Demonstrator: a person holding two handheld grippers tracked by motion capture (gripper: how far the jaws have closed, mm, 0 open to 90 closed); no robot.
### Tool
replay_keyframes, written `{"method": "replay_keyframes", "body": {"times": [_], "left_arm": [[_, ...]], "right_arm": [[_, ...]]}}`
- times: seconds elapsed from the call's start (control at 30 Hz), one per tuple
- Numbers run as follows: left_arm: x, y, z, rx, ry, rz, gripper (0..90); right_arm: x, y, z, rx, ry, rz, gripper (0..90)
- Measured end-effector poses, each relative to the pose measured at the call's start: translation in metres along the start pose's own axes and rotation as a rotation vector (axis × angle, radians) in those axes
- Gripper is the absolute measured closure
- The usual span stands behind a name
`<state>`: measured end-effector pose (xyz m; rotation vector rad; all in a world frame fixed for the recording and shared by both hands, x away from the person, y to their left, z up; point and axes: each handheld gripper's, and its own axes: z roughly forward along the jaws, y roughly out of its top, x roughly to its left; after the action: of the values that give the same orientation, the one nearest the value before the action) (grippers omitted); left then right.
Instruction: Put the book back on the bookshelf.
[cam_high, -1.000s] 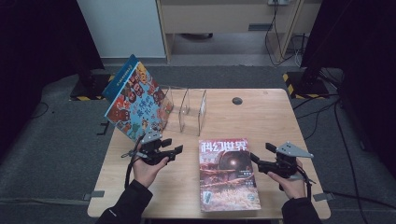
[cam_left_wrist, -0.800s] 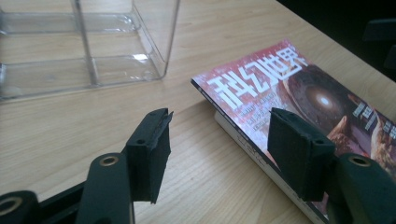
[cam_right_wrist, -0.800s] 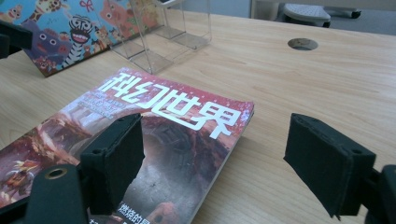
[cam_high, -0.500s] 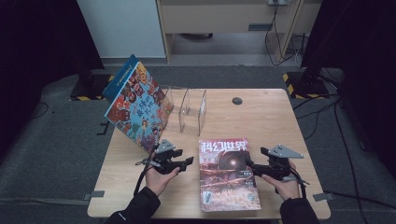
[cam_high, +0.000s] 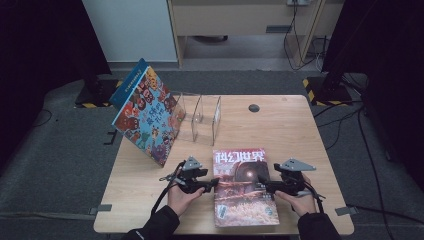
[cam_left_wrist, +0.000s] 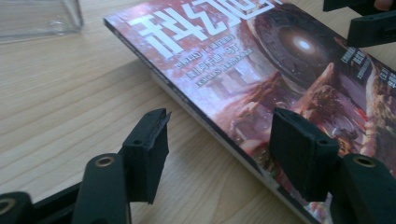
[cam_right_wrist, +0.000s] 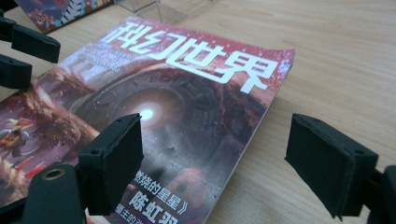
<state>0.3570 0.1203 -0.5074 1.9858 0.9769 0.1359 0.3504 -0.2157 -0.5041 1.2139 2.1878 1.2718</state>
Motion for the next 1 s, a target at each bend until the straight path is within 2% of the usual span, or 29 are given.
{"method": "replay_keyframes", "body": {"times": [0.23, 0.5, 1.0], "left_arm": [[-0.005, 0.0, 0.006, 0.001, -0.029, -0.009, 34.6], [-0.001, 0.0, 0.011, 0.014, -0.07, -0.076, 32.1], [0.0, 0.0, 0.019, 0.013, -0.107, -0.126, 30.2]], "right_arm": [[0.002, -0.003, 0.006, 0.042, 0.017, 0.005, 18.4], [0.001, -0.005, 0.009, 0.043, 0.038, 0.038, 17.4], [-0.005, -0.007, 0.017, 0.054, 0.089, 0.161, 15.4]]}}
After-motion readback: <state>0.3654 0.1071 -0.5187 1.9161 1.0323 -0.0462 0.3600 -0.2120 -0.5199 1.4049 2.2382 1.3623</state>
